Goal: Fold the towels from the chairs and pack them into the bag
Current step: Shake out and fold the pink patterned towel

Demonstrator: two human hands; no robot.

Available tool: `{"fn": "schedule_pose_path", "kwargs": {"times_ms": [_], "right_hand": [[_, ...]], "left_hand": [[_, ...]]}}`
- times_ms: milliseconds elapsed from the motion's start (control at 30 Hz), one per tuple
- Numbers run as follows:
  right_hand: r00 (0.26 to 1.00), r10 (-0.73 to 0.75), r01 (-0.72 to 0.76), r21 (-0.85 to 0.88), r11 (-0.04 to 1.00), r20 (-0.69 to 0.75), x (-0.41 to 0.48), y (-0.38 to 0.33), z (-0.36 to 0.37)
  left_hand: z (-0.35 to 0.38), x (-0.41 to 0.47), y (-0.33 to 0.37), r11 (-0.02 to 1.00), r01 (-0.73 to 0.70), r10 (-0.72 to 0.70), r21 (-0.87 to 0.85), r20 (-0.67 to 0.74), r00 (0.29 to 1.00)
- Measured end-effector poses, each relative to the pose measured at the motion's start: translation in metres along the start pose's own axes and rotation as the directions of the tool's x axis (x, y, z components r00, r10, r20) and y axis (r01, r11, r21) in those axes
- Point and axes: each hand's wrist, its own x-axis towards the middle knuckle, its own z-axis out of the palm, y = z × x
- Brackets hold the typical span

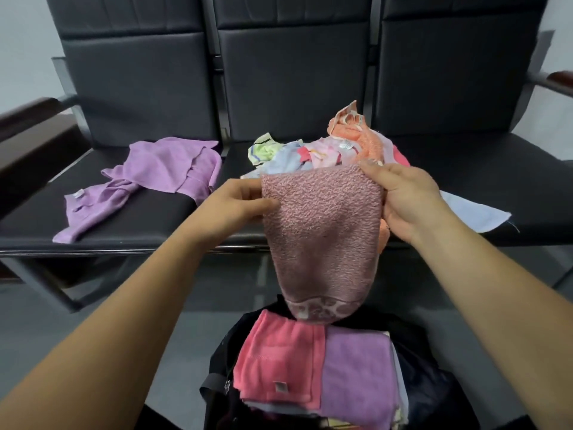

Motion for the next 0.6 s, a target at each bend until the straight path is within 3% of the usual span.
{"fn": "schedule_pose_path", "kwargs": {"times_ms": [67, 167, 267, 433, 500, 600], "right_hand": [[1.000, 0.005, -0.005, 0.034, 0.999, -0.015, 0.000, -0.002, 0.002], [0.990, 0.059, -0.083, 0.191, 0.978, 0.130, 0.000, -0.006, 0.001], [0.990, 0.025, -0.030, 0.031, 0.999, 0.137, 0.001, -0.006, -0.003], [0.995, -0.083, 0.091, -0.195, 0.977, 0.048, 0.005, -0.008, -0.006], [0.992, -0.119, 0.125, -0.245, 0.961, 0.038, 0.007, -0.008, -0.005], [0.993, -0.109, 0.114, -0.139, 0.984, 0.041, 0.006, -0.007, 0.001]], "left_hand": [[0.004, 0.003, -0.002, 1.000, -0.024, 0.024, 0.002, -0.082, 0.996], [0.010, 0.009, -0.001, 0.989, -0.072, 0.048, -0.127, -0.179, 0.983], [0.008, 0.014, -0.001, 0.956, -0.113, 0.053, -0.272, -0.220, 0.974], [0.002, 0.012, 0.003, 0.980, -0.160, 0.141, -0.115, -0.158, 0.977], [0.000, 0.012, 0.004, 0.986, -0.163, 0.155, -0.026, -0.198, 0.968], [-0.004, 0.013, 0.002, 0.984, -0.150, 0.170, 0.090, -0.287, 0.943]]}}
